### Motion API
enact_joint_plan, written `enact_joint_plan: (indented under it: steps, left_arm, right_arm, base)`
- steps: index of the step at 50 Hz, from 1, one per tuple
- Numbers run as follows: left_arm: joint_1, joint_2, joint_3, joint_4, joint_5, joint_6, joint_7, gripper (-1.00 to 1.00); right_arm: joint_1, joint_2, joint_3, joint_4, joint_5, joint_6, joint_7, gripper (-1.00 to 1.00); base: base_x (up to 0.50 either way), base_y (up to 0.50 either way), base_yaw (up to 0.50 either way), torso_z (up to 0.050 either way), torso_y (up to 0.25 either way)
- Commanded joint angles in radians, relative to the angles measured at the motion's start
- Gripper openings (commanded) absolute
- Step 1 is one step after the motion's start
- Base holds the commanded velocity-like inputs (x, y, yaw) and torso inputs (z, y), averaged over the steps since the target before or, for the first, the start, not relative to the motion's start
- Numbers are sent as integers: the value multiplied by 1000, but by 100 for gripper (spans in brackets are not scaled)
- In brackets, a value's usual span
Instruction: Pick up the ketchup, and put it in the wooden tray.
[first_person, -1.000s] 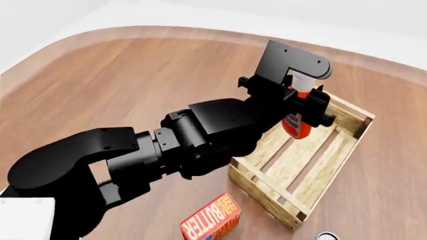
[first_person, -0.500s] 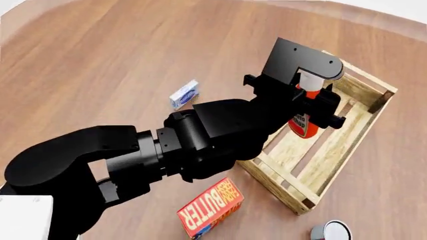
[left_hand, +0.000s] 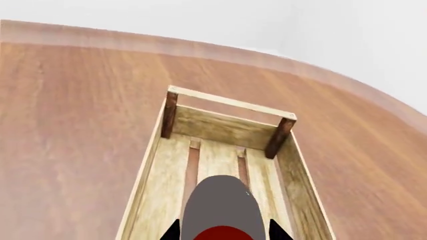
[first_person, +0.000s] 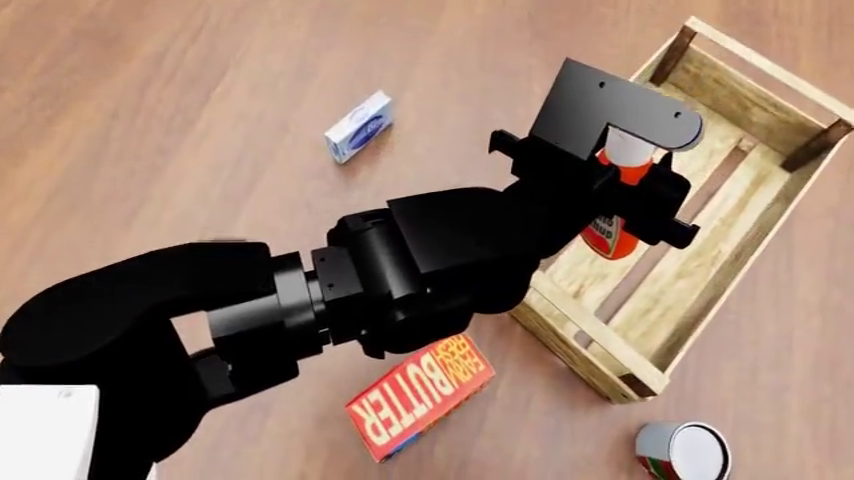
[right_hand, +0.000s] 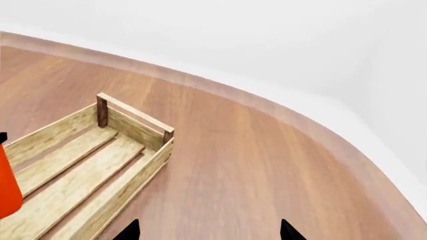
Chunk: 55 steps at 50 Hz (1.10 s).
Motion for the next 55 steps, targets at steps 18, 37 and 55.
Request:
enact_joint_plan:
  steps: [18,37,55]
  left_arm:
    - [-15,1,-8,21,4,86,16,-100]
    - [47,2,-14,63,182,30,10,-100]
    - [87,2,-17,30,223,35,13,-100]
  right_arm:
    - [-6,-12,-13,1,-7,-28,13,100]
    - [-21,-19,-26,9,5,-46,50,100]
    - [-33,-24,-35,14,10,-59,71,100]
  base:
    - [0,0,0,0,-41]
    - [0,0,0,0,0]
    - [0,0,0,0,0]
